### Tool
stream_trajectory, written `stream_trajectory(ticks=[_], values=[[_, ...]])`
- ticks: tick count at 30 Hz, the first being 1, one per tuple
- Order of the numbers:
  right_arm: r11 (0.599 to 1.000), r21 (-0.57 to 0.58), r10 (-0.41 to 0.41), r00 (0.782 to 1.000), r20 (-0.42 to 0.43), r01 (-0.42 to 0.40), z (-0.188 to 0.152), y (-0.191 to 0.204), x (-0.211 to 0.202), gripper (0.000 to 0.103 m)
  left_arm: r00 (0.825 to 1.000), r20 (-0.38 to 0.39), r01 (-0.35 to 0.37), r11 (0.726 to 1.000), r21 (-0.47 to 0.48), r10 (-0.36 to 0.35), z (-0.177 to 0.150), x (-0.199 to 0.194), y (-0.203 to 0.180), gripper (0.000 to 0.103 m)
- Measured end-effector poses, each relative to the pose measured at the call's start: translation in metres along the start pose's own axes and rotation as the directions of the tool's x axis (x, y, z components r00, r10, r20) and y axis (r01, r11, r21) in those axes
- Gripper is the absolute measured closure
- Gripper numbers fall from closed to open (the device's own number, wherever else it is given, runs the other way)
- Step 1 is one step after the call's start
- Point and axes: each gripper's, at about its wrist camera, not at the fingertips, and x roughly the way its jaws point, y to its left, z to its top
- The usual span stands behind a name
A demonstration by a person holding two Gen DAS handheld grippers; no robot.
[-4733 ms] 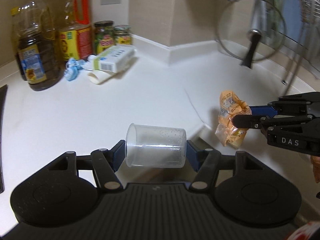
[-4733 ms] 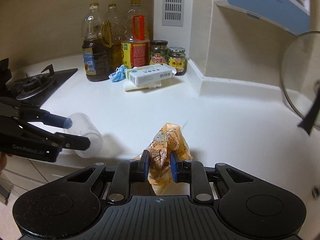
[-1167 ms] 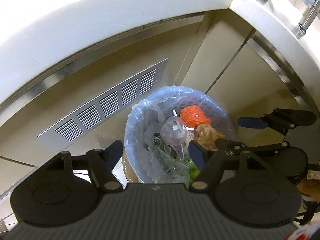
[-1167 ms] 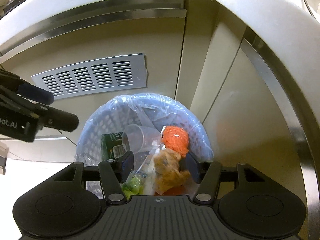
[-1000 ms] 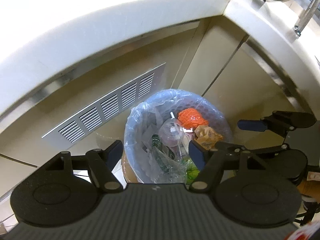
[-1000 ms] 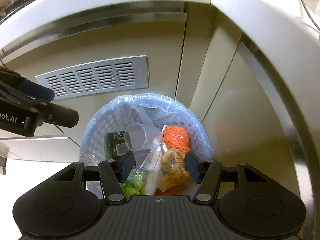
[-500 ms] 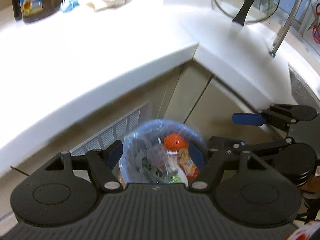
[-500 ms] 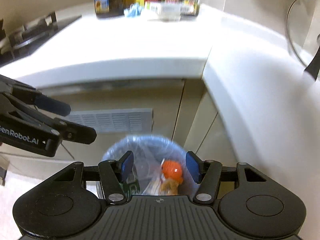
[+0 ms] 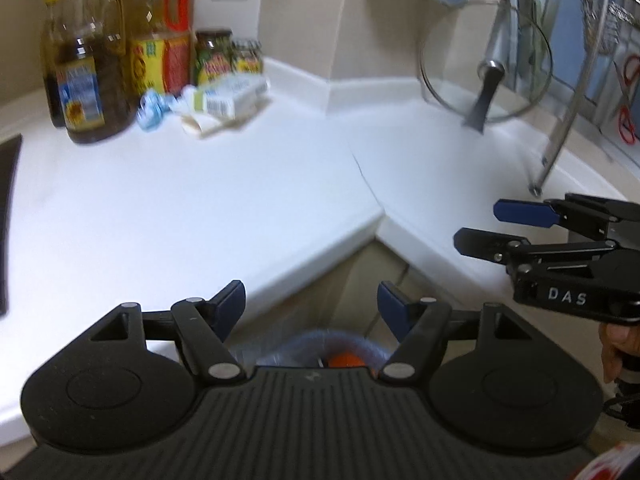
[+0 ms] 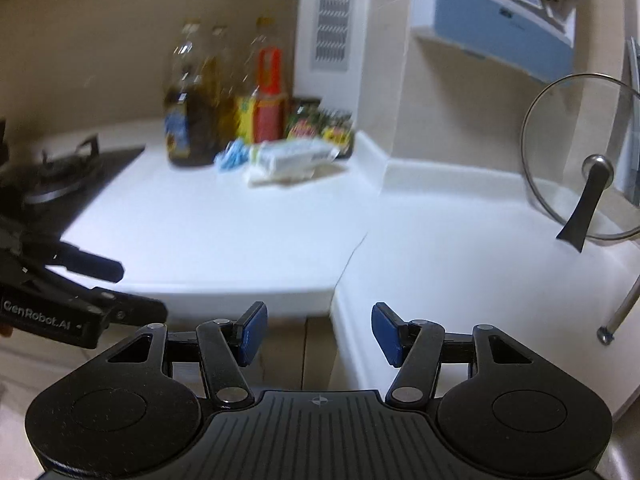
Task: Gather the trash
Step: 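Raise both open grippers back over the counter, then grasp the white medicine box with the left gripper while the right gripper grasps the paper roll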
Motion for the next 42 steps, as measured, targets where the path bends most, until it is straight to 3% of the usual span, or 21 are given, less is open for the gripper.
stream_trajectory(ticks=[8, 14, 18, 24, 32, 42], values=[[0.996, 0.048, 0.077, 0.996, 0.042, -0.079, 0.032, -0.041, 0.016, 0.038, 0.992, 0.068, -0.102, 0.993, -0.055, 0.106, 0.038, 0.003, 0.009, 0.028], [0.989, 0.049, 0.136, 0.989, 0.061, -0.139, 0.047, -0.061, 0.035, 0.035, 0.978, 0.084, -0.186, 0.98, -0.073, 0.192, 0.054, 0.01, 0.014, 0.024], [0.988, 0.051, 0.142, 0.989, 0.05, -0.145, 0.052, -0.069, 0.049, 0.034, 0.974, 0.08, -0.206, 0.976, -0.073, 0.212, 0.065, 0.021, 0.023, 0.021], [0.988, 0.108, 0.103, 0.994, 0.033, -0.106, 0.062, -0.077, 0.07, 0.033, 0.977, 0.086, -0.195, 0.981, -0.016, 0.196, 0.095, 0.054, 0.045, 0.016], [0.981, 0.194, -0.005, 1.0, 0.001, 0.005, 0.085, -0.062, 0.106, 0.033, 0.989, 0.089, -0.126, 0.987, 0.095, 0.118, 0.148, 0.11, 0.084, 0.01], [0.936, 0.303, -0.173, 0.984, -0.04, 0.177, 0.103, -0.054, 0.135, 0.033, 0.998, 0.067, 0.002, 0.973, 0.231, -0.018, 0.196, 0.192, 0.101, 0.006]])
